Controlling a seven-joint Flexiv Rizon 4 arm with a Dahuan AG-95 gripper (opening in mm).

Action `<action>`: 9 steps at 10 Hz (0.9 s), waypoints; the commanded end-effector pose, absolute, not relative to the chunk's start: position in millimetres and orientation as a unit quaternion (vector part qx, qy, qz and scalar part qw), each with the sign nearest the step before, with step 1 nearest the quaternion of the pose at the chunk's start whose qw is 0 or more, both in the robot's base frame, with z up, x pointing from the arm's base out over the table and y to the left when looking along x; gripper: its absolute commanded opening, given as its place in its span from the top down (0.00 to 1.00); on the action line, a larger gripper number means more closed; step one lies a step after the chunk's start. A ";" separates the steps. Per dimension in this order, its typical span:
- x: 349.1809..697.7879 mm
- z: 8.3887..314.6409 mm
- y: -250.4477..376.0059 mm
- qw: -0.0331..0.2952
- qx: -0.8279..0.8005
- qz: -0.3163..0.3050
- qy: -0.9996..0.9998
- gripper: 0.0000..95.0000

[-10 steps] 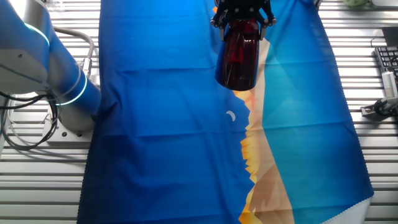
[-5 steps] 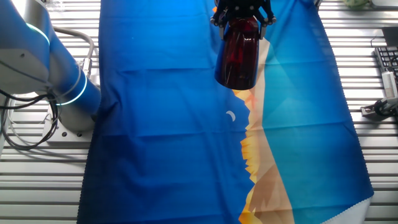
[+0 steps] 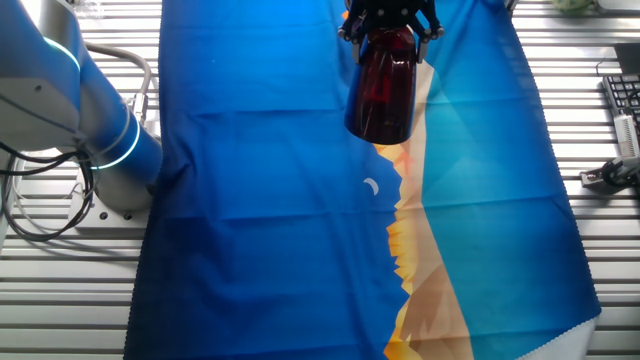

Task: Water the plant

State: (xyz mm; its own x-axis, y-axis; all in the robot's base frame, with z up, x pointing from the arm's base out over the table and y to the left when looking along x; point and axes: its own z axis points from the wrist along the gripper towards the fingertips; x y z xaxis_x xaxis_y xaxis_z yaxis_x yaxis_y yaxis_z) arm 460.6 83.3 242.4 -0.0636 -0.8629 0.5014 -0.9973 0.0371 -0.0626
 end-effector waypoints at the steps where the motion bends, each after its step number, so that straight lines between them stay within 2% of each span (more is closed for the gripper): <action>1: 460.7 243.0 82.7 0.171 0.664 0.204 -0.699 1.00; 9: 462.0 244.7 83.9 0.178 0.660 0.204 -0.701 1.00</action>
State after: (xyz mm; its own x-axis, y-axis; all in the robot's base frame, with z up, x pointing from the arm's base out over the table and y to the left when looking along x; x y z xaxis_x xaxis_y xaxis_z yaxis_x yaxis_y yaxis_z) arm 462.1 84.5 244.6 -0.0671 -0.8517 0.5197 -0.9976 0.0472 -0.0514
